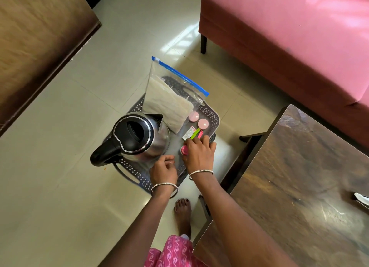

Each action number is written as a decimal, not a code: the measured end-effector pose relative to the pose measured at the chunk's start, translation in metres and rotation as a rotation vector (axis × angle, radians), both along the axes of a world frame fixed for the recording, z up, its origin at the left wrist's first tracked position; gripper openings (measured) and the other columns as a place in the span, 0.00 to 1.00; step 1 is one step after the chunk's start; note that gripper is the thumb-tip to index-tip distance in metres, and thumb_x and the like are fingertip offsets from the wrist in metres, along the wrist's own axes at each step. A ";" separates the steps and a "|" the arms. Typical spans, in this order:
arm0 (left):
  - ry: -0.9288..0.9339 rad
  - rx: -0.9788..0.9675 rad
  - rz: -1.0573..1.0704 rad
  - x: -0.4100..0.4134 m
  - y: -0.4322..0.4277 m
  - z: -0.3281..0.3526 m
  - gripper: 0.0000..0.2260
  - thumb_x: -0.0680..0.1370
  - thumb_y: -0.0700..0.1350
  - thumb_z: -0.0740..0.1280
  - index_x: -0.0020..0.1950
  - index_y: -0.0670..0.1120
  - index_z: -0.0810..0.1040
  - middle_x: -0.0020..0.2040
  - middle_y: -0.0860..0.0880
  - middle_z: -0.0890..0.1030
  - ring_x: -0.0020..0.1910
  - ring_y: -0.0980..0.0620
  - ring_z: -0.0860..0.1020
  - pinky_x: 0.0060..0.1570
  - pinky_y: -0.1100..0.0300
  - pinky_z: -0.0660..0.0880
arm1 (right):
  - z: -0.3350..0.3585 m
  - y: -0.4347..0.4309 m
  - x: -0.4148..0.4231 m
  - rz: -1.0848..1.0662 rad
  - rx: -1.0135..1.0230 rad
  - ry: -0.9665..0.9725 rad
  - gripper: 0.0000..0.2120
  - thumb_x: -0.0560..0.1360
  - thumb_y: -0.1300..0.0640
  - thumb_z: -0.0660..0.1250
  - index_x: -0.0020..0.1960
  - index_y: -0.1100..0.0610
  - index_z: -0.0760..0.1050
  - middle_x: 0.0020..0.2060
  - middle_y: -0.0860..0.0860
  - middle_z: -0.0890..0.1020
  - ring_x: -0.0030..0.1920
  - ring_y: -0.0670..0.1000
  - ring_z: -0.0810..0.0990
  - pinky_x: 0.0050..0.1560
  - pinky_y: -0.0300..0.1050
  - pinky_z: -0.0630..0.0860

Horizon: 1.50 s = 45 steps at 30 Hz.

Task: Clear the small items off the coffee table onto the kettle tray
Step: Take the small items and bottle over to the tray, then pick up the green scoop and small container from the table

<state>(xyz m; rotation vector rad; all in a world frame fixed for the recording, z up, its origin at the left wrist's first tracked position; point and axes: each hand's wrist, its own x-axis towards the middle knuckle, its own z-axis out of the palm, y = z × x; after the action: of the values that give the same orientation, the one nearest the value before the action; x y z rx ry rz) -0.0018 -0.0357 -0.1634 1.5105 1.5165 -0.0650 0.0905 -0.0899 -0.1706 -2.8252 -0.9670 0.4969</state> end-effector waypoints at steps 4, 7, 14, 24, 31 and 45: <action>-0.002 -0.004 0.000 -0.001 0.001 0.000 0.13 0.74 0.33 0.63 0.50 0.46 0.83 0.47 0.46 0.86 0.50 0.47 0.83 0.57 0.53 0.77 | -0.004 0.002 0.000 -0.008 -0.024 -0.008 0.11 0.69 0.55 0.70 0.50 0.55 0.78 0.49 0.55 0.82 0.55 0.60 0.74 0.51 0.54 0.68; -0.004 0.001 -0.002 -0.002 0.000 0.002 0.12 0.75 0.33 0.64 0.51 0.45 0.83 0.47 0.45 0.85 0.50 0.46 0.83 0.57 0.51 0.77 | -0.003 0.001 0.000 -0.001 -0.034 0.011 0.14 0.69 0.55 0.70 0.54 0.56 0.77 0.52 0.55 0.80 0.56 0.60 0.73 0.52 0.54 0.67; -0.004 0.059 0.012 -0.009 -0.011 0.022 0.08 0.75 0.36 0.67 0.49 0.46 0.83 0.45 0.45 0.85 0.46 0.46 0.83 0.53 0.54 0.78 | 0.022 -0.028 -0.011 -0.105 0.113 0.066 0.24 0.63 0.52 0.75 0.57 0.52 0.76 0.56 0.52 0.77 0.55 0.58 0.73 0.50 0.52 0.70; -0.114 0.159 -0.082 0.001 -0.080 0.080 0.08 0.76 0.35 0.65 0.50 0.43 0.83 0.45 0.47 0.85 0.45 0.49 0.82 0.48 0.62 0.74 | 0.062 -0.160 -0.040 -0.480 0.336 0.125 0.10 0.70 0.61 0.70 0.50 0.52 0.81 0.48 0.49 0.80 0.54 0.55 0.74 0.49 0.49 0.72; -0.155 0.141 -0.244 0.009 -0.182 0.106 0.07 0.75 0.36 0.67 0.47 0.46 0.82 0.41 0.47 0.84 0.43 0.48 0.82 0.52 0.55 0.78 | 0.087 -0.267 -0.045 -0.567 0.425 0.118 0.05 0.72 0.62 0.69 0.46 0.54 0.81 0.44 0.49 0.81 0.50 0.55 0.74 0.51 0.47 0.73; -0.192 0.048 -0.585 0.041 -0.434 0.102 0.09 0.74 0.37 0.68 0.42 0.52 0.81 0.37 0.53 0.83 0.39 0.50 0.82 0.49 0.55 0.79 | 0.111 -0.510 -0.039 -0.811 0.532 0.187 0.05 0.74 0.61 0.67 0.47 0.56 0.80 0.42 0.49 0.83 0.43 0.50 0.81 0.48 0.46 0.77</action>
<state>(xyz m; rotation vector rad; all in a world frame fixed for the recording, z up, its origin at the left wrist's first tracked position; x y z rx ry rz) 0.0391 -0.4702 -0.0619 1.8979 0.8948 -0.2188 0.0518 -0.5998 -0.0592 -2.3367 0.1152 0.3169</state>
